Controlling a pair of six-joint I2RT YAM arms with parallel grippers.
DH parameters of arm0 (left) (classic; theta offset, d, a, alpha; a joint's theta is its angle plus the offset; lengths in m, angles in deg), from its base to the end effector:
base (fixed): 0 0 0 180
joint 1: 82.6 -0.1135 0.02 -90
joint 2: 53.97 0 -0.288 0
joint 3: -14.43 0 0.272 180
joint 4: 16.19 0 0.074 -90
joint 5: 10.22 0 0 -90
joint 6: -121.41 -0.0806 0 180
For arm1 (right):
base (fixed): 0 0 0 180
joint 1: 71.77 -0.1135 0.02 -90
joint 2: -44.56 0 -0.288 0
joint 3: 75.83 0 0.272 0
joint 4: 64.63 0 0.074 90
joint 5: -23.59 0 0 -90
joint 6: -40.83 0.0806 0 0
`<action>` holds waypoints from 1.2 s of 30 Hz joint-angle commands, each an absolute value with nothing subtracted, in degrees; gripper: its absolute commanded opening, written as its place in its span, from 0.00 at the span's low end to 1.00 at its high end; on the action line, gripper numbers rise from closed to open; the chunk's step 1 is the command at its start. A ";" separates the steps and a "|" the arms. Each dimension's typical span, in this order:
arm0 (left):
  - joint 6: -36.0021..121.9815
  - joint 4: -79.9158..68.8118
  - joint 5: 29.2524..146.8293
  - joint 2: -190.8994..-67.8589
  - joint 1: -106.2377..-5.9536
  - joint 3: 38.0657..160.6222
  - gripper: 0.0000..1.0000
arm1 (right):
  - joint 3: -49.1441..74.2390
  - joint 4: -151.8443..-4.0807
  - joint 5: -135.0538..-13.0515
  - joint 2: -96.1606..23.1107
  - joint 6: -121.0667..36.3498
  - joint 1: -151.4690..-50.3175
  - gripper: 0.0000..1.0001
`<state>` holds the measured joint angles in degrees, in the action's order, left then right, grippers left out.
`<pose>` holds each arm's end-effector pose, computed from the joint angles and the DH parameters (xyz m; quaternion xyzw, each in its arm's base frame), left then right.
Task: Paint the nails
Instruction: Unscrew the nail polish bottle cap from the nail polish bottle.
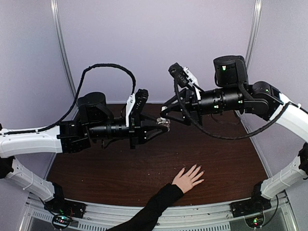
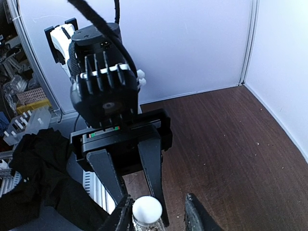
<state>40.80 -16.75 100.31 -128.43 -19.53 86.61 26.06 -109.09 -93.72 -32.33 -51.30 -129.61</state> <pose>0.1397 -0.3374 0.3757 0.4296 0.5740 -0.5082 0.4772 0.1489 0.3062 0.4604 -0.5146 0.6190 0.4326 0.4060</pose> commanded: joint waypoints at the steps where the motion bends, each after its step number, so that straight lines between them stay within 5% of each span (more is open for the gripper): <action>1: 39.64 -19.85 100.58 -126.60 -19.58 86.50 0.00 | 27.16 -110.74 -90.31 -31.54 -50.04 -129.60 0.51; 5: 38.02 -17.82 98.13 -126.01 -19.58 86.42 0.00 | 27.07 -110.14 -89.05 -30.46 -46.68 -129.55 0.73; 9: 37.02 -15.81 94.62 -126.17 -19.64 86.73 0.00 | 28.25 -111.05 -87.22 -30.94 -43.82 -129.60 0.77; 30: 35.10 -12.84 82.94 -129.48 -19.60 88.13 0.00 | 34.15 -115.69 -80.79 -38.92 -34.24 -129.59 0.53; 36: 35.06 -13.32 83.07 -128.92 -19.62 87.51 0.00 | 34.85 -116.17 -82.48 -40.36 -34.77 -129.60 0.36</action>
